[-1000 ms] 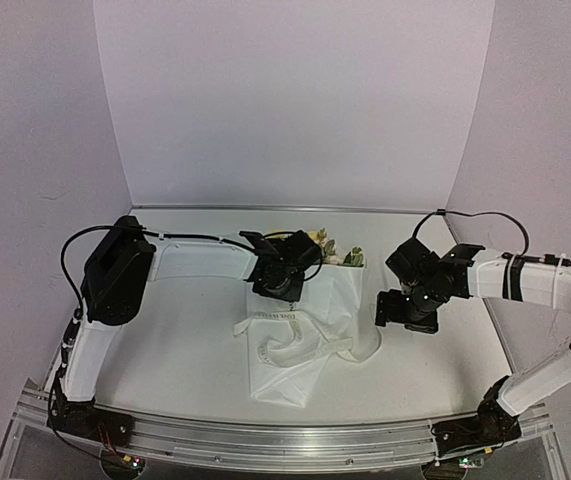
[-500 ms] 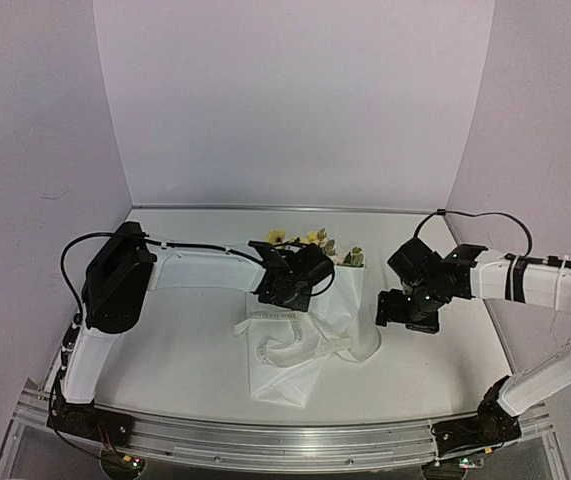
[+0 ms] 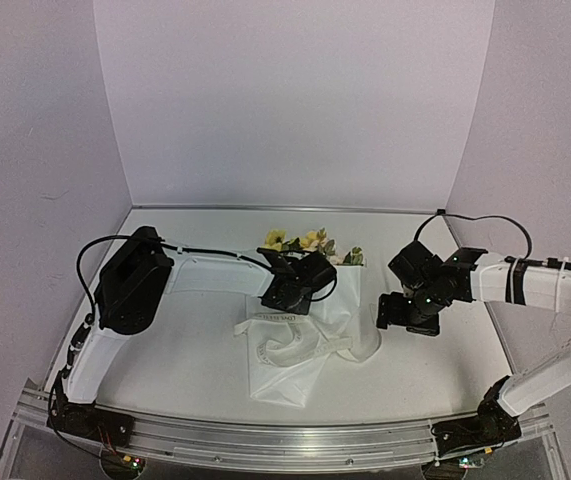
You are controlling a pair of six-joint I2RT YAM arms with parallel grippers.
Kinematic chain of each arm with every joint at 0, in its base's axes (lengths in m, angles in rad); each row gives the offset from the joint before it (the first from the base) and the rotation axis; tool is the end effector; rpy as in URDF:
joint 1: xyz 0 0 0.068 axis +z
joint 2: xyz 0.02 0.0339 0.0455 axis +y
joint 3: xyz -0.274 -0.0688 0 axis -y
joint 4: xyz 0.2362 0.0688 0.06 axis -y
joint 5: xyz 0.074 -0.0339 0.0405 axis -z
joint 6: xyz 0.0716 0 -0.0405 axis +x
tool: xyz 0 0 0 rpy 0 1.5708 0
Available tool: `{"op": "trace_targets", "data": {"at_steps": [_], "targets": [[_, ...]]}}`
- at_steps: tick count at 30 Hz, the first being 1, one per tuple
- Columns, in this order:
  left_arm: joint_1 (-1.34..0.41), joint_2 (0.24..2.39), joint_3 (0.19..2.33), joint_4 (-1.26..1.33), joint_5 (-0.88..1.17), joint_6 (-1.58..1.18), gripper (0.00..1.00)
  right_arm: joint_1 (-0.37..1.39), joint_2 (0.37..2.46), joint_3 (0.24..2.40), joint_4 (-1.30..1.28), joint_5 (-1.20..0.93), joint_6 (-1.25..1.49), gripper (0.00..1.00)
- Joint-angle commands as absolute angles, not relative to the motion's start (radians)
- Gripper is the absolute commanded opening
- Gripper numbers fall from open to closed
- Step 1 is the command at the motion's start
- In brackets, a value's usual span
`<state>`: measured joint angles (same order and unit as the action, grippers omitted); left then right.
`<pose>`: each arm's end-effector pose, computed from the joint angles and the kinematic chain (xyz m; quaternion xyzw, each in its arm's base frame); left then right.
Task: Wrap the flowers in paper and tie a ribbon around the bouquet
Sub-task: Cross the ribbon over the folded bouquet.
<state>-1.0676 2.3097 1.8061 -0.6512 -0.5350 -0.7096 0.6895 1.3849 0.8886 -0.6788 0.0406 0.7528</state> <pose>0.2708 -0.4162 0.1306 0.1143 0.9383 0.0085 0.3263 0.2038 0.1643 0.1888 0.0350 0.9797 0.1148 0.1607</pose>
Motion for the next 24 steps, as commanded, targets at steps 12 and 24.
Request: {"op": "trace_targets", "data": {"at_steps": [12,24], "targets": [[-1.049,2.225,1.772,-0.525,-0.581,-0.668,0.0,0.681,1.394,0.879,-0.664,0.055,0.763,0.87],[-1.032,2.074,1.649,-0.425,-0.609,-0.64,0.0,0.676,1.604,0.959,-0.642,-0.016,0.773,0.76]]}}
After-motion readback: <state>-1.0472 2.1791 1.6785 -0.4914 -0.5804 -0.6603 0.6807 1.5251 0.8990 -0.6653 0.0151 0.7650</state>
